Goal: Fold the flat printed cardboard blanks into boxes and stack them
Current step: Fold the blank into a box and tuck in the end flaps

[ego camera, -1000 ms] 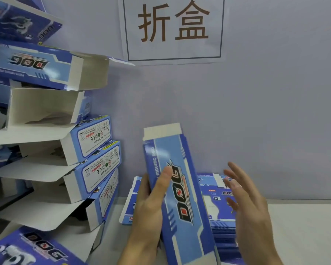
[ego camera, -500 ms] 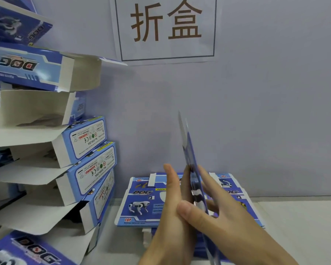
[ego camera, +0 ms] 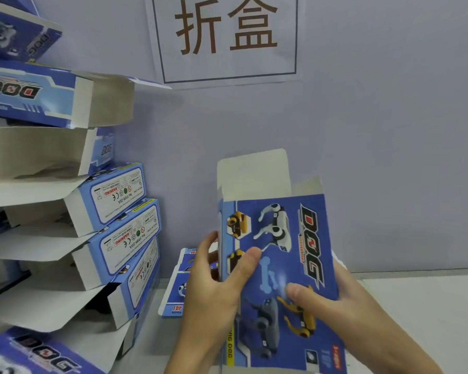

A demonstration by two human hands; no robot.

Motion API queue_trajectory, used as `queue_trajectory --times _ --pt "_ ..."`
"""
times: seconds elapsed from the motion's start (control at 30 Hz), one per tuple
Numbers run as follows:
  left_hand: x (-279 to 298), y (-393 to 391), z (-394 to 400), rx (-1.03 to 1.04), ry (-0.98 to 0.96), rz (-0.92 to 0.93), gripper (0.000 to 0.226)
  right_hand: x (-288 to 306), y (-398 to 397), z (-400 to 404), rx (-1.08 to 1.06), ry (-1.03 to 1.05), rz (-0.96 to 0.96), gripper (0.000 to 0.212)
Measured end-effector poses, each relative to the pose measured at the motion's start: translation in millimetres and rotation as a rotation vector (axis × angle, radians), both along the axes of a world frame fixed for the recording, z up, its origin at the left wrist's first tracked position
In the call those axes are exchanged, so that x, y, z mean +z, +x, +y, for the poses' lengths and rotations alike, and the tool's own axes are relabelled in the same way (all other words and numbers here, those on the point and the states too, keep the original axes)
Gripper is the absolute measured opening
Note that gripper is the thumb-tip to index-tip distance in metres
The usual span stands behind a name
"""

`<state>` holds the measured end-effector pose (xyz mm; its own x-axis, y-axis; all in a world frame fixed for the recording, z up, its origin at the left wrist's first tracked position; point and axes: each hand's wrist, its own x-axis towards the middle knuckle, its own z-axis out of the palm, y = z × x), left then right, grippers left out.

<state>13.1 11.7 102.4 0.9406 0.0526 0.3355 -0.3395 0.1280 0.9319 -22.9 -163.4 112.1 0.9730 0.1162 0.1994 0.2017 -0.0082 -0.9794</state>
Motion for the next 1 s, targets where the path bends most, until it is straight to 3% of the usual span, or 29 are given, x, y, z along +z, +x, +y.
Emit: queue_trajectory --times 0.13,0.27,0.43,0.57,0.7,0.83,1.0 --pt "-3 0 5 -0.078 0.053 -0.030 0.050 -13 13 2 -0.092 -0.039 -0.054 0.093" --pt "-3 -3 3 -0.027 0.194 -0.096 0.068 -17 17 4 -0.121 0.066 -0.124 0.083" --pt "0 -10 1 -0.154 0.250 -0.121 0.073 -13 22 8 -0.350 0.147 -0.263 0.083" --pt "13 -16 -1 -0.179 0.085 -0.135 0.074 -16 20 20 -0.333 0.159 -0.305 0.079" --pt "21 -12 0 0.125 -0.067 -0.274 0.084 -20 18 43 -0.250 0.169 -0.311 0.080" --pt "17 -10 9 0.091 -0.015 -0.345 0.067 -15 17 51 -0.195 0.165 -0.415 0.083" --pt "12 -11 1 0.066 0.043 -0.361 0.040 -10 15 36 -0.160 0.139 -0.431 0.066"
